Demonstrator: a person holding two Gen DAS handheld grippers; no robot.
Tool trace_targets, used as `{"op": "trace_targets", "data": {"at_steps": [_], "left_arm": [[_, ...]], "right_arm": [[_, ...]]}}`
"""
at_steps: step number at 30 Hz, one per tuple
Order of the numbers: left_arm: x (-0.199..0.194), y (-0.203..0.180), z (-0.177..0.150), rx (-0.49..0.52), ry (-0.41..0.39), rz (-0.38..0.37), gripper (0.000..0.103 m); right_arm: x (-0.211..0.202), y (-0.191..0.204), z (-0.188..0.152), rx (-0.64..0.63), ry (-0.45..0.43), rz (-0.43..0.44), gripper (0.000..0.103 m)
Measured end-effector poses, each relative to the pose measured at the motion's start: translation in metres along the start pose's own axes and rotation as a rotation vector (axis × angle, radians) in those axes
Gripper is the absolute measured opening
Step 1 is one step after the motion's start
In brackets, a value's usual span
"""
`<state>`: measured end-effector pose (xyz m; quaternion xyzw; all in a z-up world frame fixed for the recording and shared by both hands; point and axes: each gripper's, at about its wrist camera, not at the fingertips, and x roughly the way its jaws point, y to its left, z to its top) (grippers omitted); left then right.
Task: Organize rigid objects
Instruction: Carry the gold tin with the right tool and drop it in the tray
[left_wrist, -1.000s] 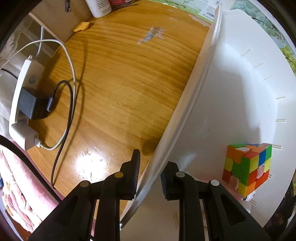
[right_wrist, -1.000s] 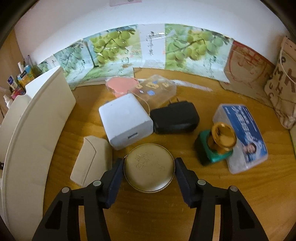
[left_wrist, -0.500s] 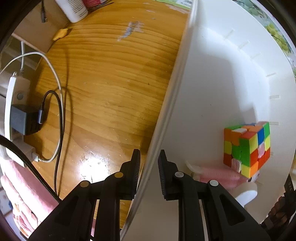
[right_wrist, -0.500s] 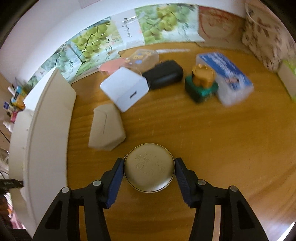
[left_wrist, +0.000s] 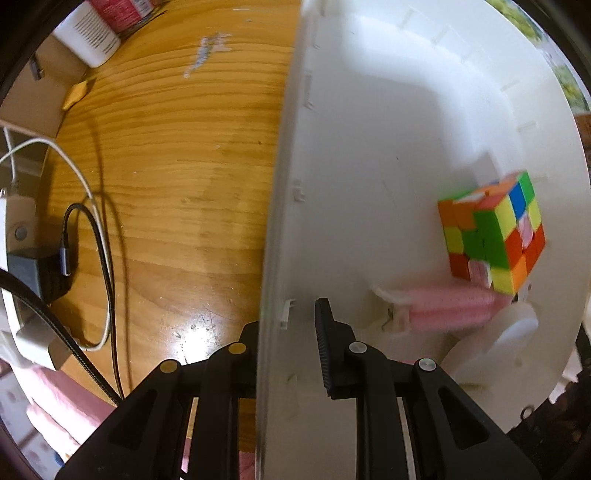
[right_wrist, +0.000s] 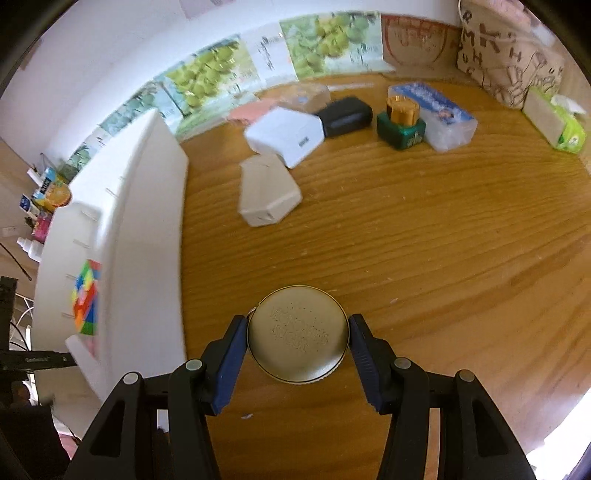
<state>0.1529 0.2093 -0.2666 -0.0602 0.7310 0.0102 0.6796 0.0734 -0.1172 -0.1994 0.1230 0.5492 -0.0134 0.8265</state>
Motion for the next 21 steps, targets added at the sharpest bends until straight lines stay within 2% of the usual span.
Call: {"op": "trace_targets", "data": {"at_steps": [7,13,16,21], "left_arm": [[0.006,-0.015,-0.001,0.111,-0.002,0.010,0.020],[0.009,-0.016,-0.001,0.185,0.000,-0.026,0.019],[0.010,-0.017,0.000,0.216,0.008,-0.054,0.018],[0.010,-0.020,0.004,0.273,0.011,-0.057,0.018]], "right_arm": [[-0.043,0.036,-0.010,-0.049,-0.144,0.001,0.055],[-0.070,0.068,-0.016,-0.084,-0.267,0.021,0.056],[-0.080,0.088,-0.021,-0.123,-0.326,0.036,0.056],[-0.088,0.126,-0.033,-0.229,-0.394,0.068,0.056]]}}
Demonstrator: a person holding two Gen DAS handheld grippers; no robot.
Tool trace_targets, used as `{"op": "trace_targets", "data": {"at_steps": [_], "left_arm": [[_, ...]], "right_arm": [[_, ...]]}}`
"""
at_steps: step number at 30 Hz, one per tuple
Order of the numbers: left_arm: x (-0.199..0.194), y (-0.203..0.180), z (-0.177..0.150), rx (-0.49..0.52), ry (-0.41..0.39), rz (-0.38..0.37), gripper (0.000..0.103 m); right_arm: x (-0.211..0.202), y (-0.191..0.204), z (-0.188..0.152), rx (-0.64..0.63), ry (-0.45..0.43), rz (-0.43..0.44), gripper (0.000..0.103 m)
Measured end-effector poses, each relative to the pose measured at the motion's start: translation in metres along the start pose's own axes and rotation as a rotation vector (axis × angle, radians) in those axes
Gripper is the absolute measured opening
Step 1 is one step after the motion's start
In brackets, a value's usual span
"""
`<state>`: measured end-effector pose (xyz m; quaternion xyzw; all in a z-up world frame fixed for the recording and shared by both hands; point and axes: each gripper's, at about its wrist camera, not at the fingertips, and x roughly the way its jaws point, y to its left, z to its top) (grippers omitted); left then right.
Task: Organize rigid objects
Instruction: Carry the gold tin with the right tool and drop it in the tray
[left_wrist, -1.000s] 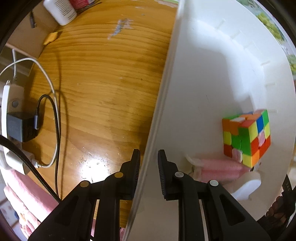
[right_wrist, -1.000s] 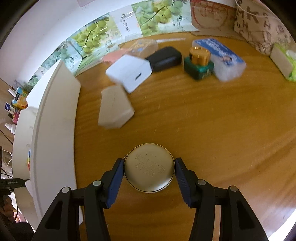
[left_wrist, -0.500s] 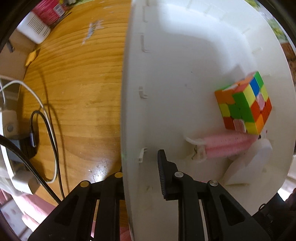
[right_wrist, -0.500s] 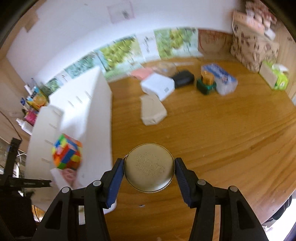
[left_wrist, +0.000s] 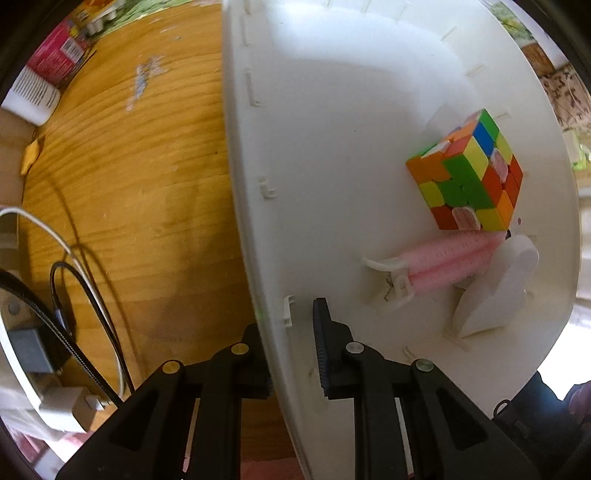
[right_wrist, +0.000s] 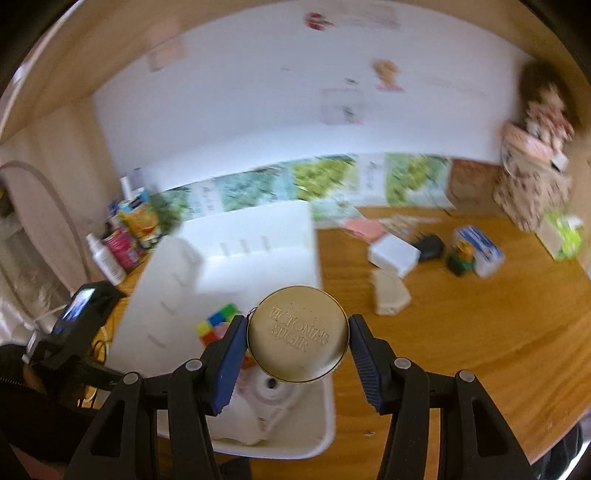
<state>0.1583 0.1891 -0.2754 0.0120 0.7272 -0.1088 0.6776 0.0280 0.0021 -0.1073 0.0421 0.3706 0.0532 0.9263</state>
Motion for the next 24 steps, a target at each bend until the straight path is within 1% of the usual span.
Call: {"op": "trace_targets", "data": {"at_steps": [2,4,9,14,16,20,24], "left_arm": [[0.001,-0.002,0.002,0.021,0.000,0.003,0.018],[-0.001,-0.004,-0.005,0.037,0.000,0.002,0.018],[-0.006,-0.011,-0.008,0.065,-0.004,0.000,0.018],[-0.010,-0.014,-0.013,0.079,-0.005,0.003,0.018],[-0.009,-0.016,-0.014,0.083,-0.006,0.009,0.018],[-0.012,-0.020,-0.013,0.076,-0.007,0.017,0.018],[-0.011,-0.023,-0.015,0.057,-0.009,0.025,0.018]], "right_arm": [[0.000,0.015,-0.001,-0.025,-0.006,0.015,0.056],[0.002,0.031,-0.003,-0.058,0.002,0.043,0.056],[0.006,0.073,-0.006,-0.192,0.007,0.105,0.056],[0.006,0.096,-0.008,-0.275,-0.009,0.154,0.056],[0.006,0.099,-0.009,-0.288,-0.016,0.164,0.060],[0.004,0.098,-0.007,-0.287,-0.032,0.156,0.072],[0.003,0.091,-0.005,-0.277,-0.038,0.148,0.079]]}}
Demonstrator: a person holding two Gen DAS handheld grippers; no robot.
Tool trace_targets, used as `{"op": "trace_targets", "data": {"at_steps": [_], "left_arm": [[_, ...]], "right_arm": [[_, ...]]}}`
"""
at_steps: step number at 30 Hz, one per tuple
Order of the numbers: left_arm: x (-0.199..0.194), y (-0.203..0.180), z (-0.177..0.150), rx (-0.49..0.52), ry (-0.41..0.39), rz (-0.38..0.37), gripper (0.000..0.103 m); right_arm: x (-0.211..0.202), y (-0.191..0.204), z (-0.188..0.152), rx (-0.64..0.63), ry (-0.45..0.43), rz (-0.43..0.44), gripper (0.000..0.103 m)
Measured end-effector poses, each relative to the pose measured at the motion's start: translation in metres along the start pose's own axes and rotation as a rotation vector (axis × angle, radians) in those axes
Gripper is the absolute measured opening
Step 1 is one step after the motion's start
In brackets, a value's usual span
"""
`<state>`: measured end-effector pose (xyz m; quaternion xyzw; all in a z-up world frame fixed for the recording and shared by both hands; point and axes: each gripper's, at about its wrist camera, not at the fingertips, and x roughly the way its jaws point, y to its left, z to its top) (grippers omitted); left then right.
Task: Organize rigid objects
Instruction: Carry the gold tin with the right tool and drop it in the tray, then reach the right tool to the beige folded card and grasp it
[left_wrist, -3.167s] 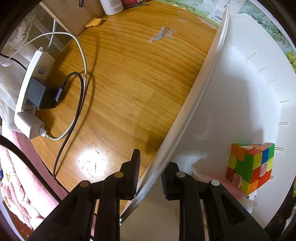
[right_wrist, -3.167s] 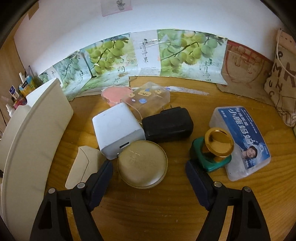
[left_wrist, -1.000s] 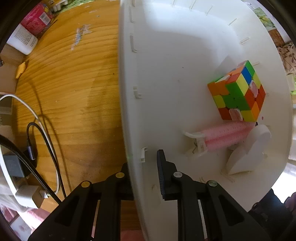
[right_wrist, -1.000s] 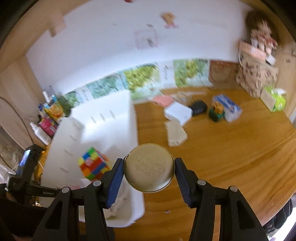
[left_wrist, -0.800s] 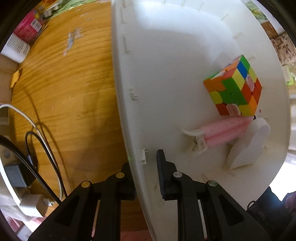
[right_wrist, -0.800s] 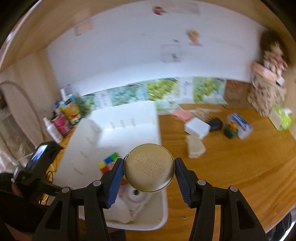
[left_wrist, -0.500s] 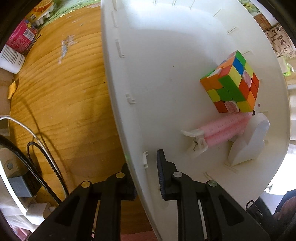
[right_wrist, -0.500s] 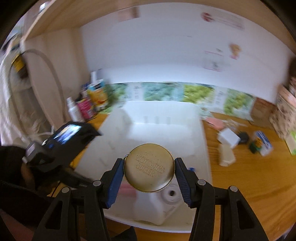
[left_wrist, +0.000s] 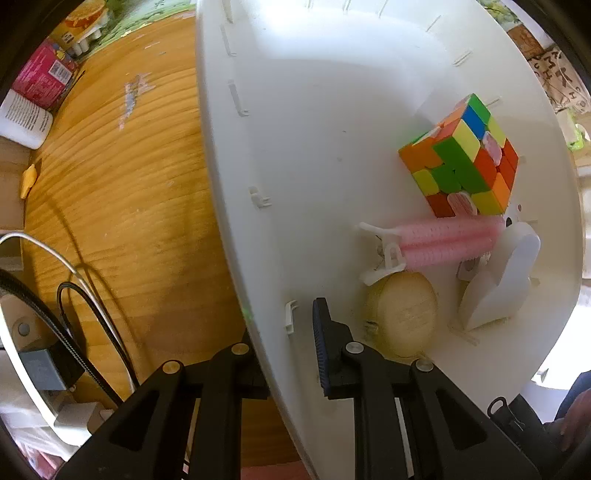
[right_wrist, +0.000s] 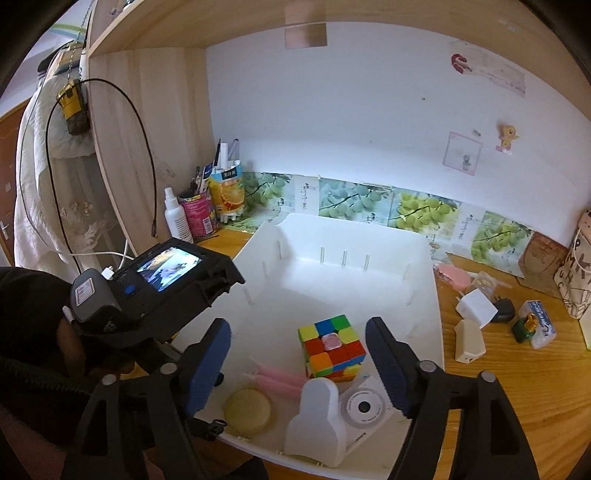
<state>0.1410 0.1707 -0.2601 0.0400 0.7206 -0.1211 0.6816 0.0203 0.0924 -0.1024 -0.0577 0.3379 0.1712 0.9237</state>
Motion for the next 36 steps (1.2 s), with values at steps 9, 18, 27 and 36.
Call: {"op": "trace_targets", "data": {"at_steps": [9,18,27,36], "left_arm": [[0.004,-0.011,-0.003,-0.061,0.001,0.049,0.018],[0.004,-0.008,-0.001,-0.207,-0.007,0.083,0.018],[0.002,0.005,-0.005,-0.363,-0.029,0.078,0.018],[-0.002,0.016,-0.019,-0.465,-0.036,0.075,0.018]], "right_arm": [[-0.007,-0.017,0.001,-0.008,-0.019,0.011,0.080],[-0.015,-0.053,0.003,-0.011,-0.041,0.022,0.080],[-0.017,-0.098,0.001,-0.015,-0.005,0.026,0.082],[0.002,-0.155,-0.002,0.031,0.096,0.024,0.082]]}}
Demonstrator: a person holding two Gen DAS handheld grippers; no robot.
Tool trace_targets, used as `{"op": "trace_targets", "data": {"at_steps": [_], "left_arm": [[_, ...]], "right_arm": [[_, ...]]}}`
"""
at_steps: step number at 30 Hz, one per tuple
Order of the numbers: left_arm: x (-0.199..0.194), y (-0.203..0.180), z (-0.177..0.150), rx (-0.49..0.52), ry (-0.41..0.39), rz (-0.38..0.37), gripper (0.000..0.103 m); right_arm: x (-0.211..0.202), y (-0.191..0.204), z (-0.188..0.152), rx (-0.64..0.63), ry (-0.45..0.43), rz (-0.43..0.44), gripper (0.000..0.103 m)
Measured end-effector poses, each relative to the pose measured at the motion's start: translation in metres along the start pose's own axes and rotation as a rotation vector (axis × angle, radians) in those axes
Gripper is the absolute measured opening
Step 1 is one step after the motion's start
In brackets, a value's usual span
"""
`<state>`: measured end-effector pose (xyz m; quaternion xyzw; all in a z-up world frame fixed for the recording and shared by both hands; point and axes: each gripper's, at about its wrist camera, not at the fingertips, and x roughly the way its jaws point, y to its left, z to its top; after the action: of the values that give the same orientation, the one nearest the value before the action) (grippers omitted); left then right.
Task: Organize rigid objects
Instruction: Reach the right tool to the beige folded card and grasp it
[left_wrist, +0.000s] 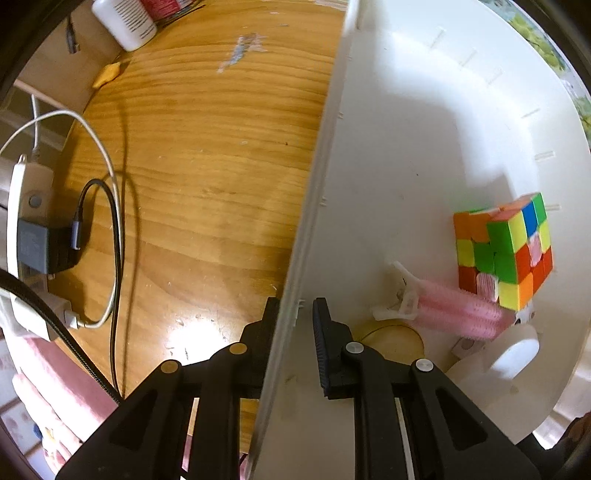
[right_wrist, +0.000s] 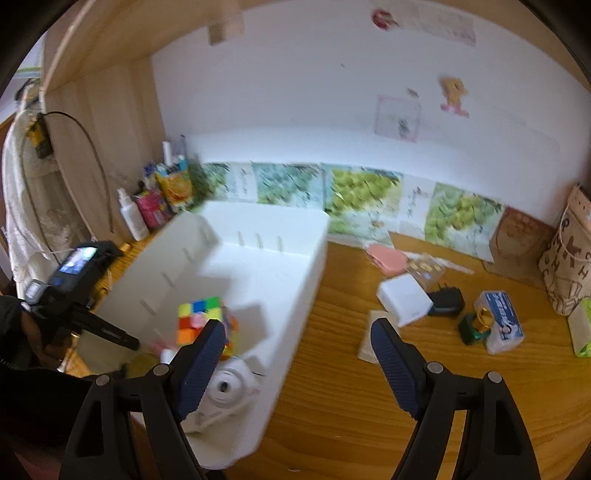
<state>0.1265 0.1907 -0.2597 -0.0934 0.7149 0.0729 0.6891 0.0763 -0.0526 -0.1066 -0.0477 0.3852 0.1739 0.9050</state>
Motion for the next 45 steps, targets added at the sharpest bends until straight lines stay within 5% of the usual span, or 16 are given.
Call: {"op": "trace_targets", "data": {"at_steps": [21,41,45], "left_arm": [[0.004,0.030,-0.009,-0.151,-0.007,0.059,0.020],[-0.001,0.040,-0.006,-0.209,0.012,0.045,0.021],[0.000,0.044,-0.005,-0.216,0.015,0.041,0.021]], "right_arm": [[0.101,-0.075,-0.008,0.103,0.278,0.106,0.082],[0.140,-0.090,-0.013,0.149,0.320,0.048,0.082],[0.140,-0.089,-0.012,0.132,0.303,0.039,0.070]]}}
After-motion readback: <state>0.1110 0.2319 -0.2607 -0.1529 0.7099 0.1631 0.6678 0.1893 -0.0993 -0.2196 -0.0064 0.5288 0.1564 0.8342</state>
